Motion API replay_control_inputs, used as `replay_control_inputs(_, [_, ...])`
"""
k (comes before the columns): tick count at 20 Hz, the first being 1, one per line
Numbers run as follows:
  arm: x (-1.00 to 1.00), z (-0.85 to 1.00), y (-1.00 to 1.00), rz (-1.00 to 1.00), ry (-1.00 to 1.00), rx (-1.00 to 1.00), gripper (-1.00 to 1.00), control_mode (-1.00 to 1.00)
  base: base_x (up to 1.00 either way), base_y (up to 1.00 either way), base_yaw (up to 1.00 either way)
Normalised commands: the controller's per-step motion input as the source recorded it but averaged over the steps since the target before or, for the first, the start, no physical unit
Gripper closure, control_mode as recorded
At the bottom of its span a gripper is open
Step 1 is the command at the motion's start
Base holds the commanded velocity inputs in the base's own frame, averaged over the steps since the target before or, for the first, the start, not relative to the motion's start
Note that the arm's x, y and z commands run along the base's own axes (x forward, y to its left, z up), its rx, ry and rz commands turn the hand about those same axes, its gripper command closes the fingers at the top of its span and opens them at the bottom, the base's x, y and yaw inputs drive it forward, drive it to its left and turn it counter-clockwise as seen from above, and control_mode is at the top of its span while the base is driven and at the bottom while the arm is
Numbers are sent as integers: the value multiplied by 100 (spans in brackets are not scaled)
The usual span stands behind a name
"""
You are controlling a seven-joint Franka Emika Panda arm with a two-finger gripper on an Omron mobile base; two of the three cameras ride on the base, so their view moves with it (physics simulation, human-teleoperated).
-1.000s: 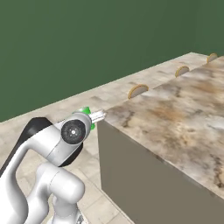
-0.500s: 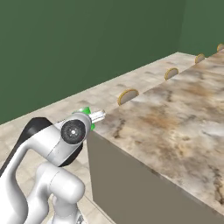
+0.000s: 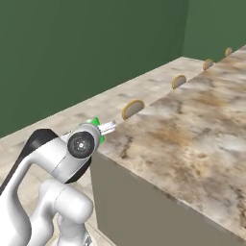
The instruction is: Open the cabinet directly in front. Then move the beer and the mug to the dining counter with the jar on it.
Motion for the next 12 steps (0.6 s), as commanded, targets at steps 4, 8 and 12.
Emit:
replay_control_inputs(4, [0,0,0,0,0,0,100,100,45,18,-15])
replay_control_inputs(8, [0,0,0,0,0,0,100,100,57,14,-14])
replay_control_inputs(12, [0,0,0,0,0,0,100,100,53,9,-12])
